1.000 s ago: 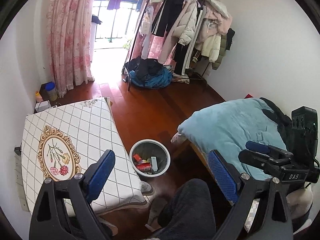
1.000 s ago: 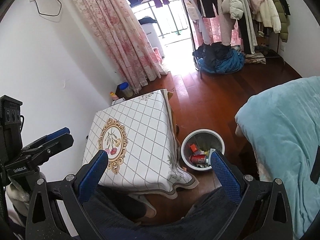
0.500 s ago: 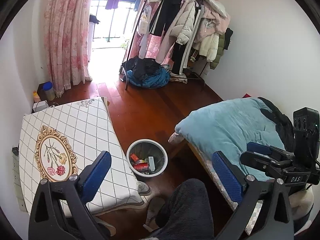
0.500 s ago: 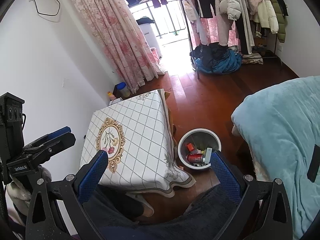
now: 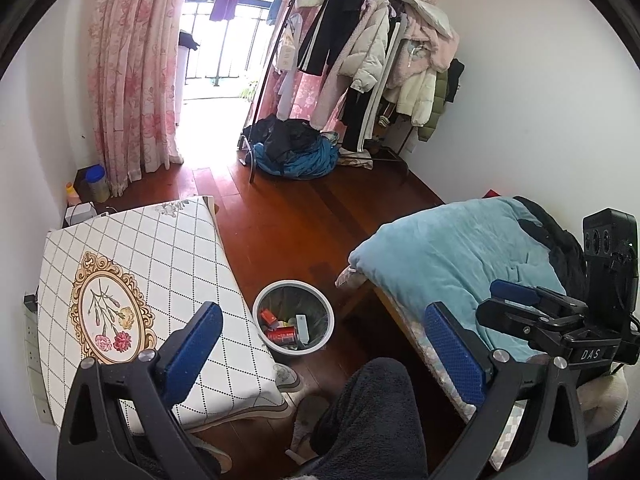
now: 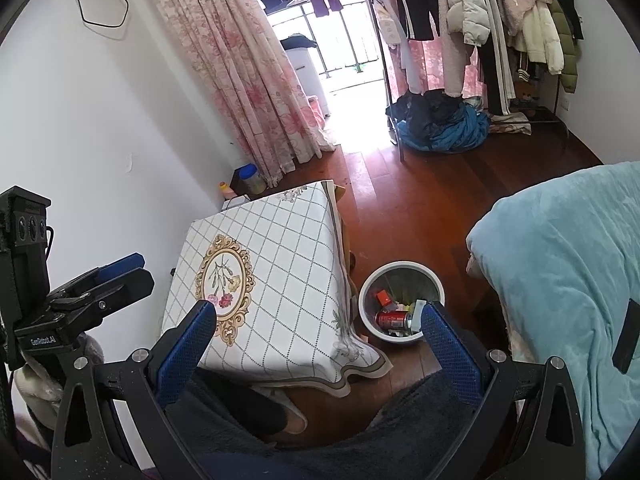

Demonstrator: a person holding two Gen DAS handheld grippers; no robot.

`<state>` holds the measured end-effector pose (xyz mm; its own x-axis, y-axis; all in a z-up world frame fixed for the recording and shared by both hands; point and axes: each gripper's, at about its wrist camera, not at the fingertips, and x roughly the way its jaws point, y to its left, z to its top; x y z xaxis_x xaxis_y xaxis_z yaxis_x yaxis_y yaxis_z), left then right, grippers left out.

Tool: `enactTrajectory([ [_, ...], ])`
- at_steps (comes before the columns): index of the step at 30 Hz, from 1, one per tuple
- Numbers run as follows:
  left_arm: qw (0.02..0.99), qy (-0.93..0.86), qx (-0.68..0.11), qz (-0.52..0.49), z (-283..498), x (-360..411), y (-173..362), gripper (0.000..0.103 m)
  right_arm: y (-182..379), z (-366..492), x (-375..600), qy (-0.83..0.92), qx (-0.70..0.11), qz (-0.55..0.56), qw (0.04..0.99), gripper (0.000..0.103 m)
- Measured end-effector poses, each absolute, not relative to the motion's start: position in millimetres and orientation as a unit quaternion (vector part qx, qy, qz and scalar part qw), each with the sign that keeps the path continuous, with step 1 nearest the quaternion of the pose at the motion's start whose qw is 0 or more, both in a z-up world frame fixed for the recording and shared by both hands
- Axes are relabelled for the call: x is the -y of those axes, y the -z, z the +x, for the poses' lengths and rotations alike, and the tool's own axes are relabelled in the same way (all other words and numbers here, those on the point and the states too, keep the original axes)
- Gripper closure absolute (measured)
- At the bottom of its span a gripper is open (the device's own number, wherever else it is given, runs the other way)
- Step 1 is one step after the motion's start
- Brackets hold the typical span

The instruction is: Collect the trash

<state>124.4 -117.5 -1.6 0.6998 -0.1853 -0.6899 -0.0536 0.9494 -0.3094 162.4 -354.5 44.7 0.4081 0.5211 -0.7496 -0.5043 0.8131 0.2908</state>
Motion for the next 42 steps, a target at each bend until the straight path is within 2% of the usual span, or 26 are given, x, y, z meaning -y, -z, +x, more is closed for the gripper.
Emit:
enactTrajectory([
  [42,0.908,0.039,-0.382,-0.168,124.9,113.3,-2.8,0.0,-47.1,167.2,340.2,-0.319,-0.452,0.004,0.833,0.0],
])
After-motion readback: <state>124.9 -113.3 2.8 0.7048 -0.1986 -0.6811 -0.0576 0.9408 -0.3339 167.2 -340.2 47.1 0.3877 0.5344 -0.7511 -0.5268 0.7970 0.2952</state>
